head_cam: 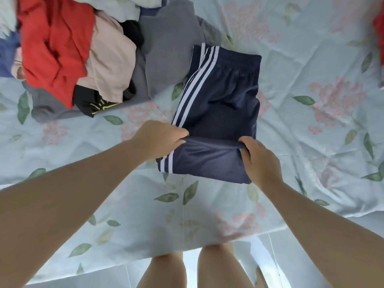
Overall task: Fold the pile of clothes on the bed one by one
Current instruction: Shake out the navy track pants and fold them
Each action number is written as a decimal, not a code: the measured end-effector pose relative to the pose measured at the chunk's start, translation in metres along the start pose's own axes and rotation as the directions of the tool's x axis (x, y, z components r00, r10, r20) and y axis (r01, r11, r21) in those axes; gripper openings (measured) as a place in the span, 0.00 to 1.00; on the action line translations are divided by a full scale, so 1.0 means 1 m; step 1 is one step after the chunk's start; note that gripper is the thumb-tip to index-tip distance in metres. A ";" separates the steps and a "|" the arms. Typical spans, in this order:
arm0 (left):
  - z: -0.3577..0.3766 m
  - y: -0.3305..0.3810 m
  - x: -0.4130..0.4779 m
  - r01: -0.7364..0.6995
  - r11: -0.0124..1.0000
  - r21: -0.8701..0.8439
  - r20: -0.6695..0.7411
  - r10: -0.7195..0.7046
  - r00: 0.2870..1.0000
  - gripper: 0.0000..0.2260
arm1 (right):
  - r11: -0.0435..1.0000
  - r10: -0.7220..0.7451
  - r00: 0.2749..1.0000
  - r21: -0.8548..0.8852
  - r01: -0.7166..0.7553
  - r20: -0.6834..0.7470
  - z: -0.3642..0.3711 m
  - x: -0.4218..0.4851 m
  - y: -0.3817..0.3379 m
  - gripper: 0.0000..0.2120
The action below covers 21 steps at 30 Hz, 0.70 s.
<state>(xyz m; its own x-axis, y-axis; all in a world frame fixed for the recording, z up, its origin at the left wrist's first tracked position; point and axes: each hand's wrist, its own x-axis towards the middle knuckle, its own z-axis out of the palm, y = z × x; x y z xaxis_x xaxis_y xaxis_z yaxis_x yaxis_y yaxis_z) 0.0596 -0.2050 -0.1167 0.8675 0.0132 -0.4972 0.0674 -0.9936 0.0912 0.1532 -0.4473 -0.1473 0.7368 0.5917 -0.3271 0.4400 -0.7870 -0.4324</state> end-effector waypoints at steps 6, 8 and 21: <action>-0.078 -0.026 0.078 0.033 0.992 0.122 -0.250 -0.002 0.968 0.13 | 1.000 -0.010 0.974 0.017 0.014 -0.227 -0.054 0.091 -0.004 0.11; -0.095 -0.034 0.106 0.080 0.986 0.150 -0.333 -0.026 0.943 0.12 | 0.999 0.021 0.954 0.045 -0.008 -0.299 -0.068 0.121 -0.002 0.12; 0.009 0.005 0.114 0.436 0.436 -0.787 -0.047 -0.748 0.662 0.30 | 0.696 0.644 0.765 0.402 -0.594 0.017 -0.013 0.131 0.022 0.34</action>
<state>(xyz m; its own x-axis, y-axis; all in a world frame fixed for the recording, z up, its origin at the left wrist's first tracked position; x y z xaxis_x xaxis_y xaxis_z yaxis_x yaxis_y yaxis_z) 0.1545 -0.2098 -0.1802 0.5474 0.7571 -0.3567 0.7957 -0.3387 0.5021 0.2664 -0.3898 -0.1887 0.8383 -0.0507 -0.5428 -0.3381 -0.8294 -0.4446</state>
